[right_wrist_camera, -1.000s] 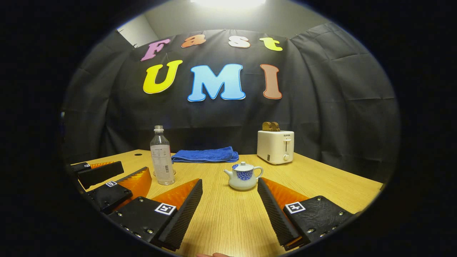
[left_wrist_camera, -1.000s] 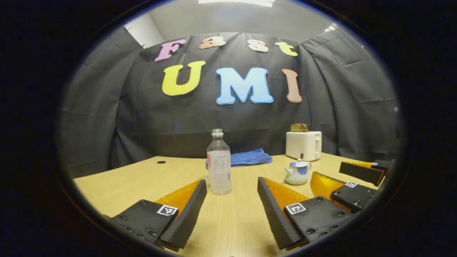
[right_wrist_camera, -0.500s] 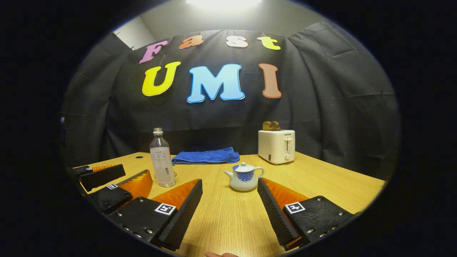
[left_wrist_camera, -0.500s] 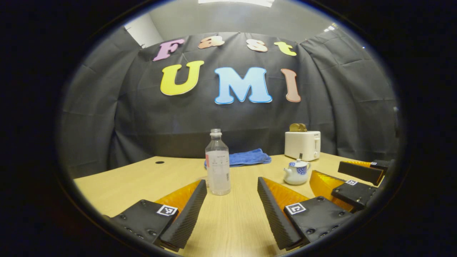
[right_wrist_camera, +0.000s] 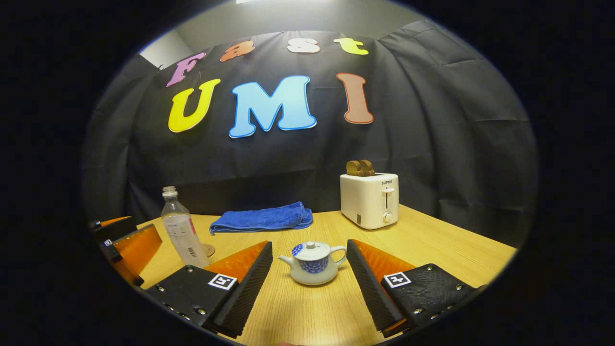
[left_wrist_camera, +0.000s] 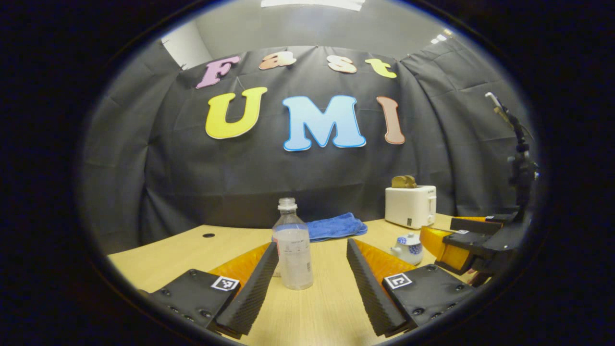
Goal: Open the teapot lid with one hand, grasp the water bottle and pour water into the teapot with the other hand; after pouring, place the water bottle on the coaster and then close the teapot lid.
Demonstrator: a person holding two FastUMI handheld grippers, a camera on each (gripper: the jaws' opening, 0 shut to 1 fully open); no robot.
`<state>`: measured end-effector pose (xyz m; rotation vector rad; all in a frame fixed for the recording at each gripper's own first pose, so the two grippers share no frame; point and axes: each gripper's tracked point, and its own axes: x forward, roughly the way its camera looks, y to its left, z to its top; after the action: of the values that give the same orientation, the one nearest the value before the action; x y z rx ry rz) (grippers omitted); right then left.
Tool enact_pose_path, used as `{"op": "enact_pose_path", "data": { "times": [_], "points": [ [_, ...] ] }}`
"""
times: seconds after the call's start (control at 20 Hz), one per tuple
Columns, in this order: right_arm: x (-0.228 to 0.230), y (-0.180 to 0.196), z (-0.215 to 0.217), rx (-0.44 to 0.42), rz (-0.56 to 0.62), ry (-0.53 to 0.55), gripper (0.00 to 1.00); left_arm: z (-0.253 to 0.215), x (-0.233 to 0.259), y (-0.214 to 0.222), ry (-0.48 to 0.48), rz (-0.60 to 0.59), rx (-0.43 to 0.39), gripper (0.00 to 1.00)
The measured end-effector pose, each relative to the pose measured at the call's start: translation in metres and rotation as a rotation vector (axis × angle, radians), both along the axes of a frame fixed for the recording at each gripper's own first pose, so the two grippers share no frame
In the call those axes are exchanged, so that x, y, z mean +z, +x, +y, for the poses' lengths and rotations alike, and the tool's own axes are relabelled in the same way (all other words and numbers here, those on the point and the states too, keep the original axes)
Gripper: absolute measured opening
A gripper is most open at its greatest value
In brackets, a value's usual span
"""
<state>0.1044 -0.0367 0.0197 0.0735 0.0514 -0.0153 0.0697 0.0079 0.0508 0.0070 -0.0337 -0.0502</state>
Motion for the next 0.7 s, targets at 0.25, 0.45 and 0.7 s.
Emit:
{"op": "enact_pose_path", "data": {
  "times": [0.25,0.45,0.7],
  "points": [
    [-0.006,0.039,0.006,0.02,0.018,-0.088,0.94,0.009,-0.002,0.027,0.005,0.009,0.011,0.99],
    [-0.01,0.055,0.002,0.004,0.032,-0.085,0.65,0.012,-0.013,0.041,-0.004,0.042,0.005,0.99],
    [-0.022,0.066,0.004,0.01,0.068,-0.11,0.51,0.019,-0.012,0.047,0.012,0.034,0.018,0.99]
  ]
}}
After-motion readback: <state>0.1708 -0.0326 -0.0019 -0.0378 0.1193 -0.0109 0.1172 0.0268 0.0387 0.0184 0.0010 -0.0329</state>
